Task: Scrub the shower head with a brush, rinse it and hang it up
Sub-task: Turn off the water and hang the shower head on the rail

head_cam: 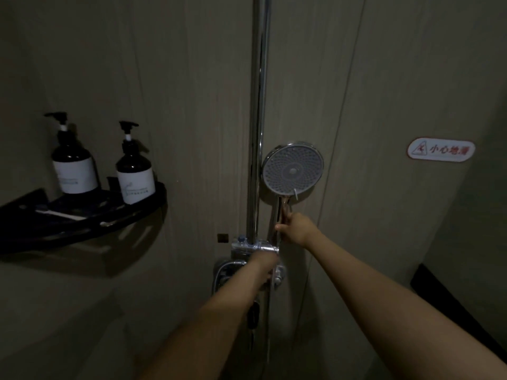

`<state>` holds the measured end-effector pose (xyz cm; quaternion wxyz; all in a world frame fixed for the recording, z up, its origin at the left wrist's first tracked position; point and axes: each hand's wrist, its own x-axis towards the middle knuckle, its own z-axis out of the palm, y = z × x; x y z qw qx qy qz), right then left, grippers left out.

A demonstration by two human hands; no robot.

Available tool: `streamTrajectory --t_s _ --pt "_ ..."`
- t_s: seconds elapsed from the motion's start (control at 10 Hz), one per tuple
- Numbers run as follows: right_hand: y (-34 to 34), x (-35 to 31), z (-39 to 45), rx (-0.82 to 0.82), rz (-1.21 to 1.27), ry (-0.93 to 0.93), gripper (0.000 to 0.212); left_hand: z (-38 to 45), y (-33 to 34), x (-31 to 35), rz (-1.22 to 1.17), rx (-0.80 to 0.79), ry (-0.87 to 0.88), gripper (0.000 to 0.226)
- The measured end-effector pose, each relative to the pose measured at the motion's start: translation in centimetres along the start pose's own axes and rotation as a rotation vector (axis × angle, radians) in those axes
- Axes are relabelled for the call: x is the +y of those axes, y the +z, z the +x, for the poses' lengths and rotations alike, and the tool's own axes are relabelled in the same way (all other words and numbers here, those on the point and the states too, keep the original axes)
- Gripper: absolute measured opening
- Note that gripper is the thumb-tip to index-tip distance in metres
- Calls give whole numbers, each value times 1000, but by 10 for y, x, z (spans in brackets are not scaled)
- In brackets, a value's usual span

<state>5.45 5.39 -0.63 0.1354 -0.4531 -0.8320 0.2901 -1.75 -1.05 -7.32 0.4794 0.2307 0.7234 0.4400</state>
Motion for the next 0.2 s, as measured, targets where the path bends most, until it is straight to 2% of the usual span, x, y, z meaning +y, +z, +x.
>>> streamTrajectory --t_s 0.1,0.2 --pt "2 11 3 34 47 3 32 -19 -8 16 26 73 22 19" --pt "1 15 -4 0 84 -25 42 -31 -19 29 31 195 161 19"
